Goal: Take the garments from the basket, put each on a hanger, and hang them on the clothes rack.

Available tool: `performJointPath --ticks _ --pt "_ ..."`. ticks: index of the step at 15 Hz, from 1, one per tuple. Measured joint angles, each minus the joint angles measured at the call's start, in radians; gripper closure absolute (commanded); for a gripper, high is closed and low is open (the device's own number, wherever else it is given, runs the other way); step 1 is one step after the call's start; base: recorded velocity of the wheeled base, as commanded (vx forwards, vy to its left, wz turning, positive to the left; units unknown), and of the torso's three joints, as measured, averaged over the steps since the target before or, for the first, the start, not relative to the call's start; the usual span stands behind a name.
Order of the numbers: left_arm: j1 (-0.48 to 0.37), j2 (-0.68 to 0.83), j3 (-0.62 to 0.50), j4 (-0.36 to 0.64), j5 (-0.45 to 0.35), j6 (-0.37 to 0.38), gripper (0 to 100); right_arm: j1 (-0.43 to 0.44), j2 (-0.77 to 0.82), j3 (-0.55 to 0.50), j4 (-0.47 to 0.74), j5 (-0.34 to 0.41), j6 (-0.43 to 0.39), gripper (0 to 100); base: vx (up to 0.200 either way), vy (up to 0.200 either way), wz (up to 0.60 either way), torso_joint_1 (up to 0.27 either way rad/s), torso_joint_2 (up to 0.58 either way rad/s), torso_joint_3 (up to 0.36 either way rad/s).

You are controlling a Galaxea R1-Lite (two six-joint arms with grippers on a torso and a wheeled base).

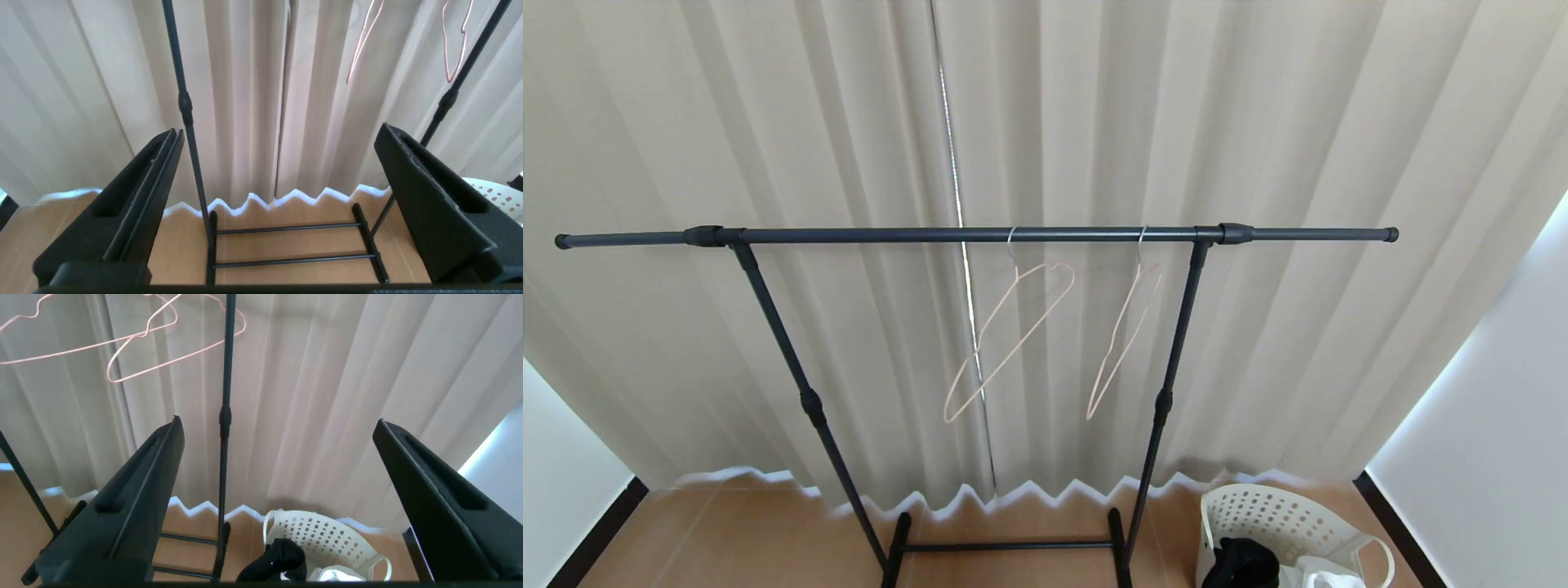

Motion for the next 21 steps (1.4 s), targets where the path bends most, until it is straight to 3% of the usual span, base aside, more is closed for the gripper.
performJointPath --ticks 21 --pt "0.000 0.000 0.000 0.000 0.000 0.001 0 0.000 0.000 0.000 0.014 -0.005 -0.010 0 0.000 0.000 0.00 0.000 0.00 0.000"
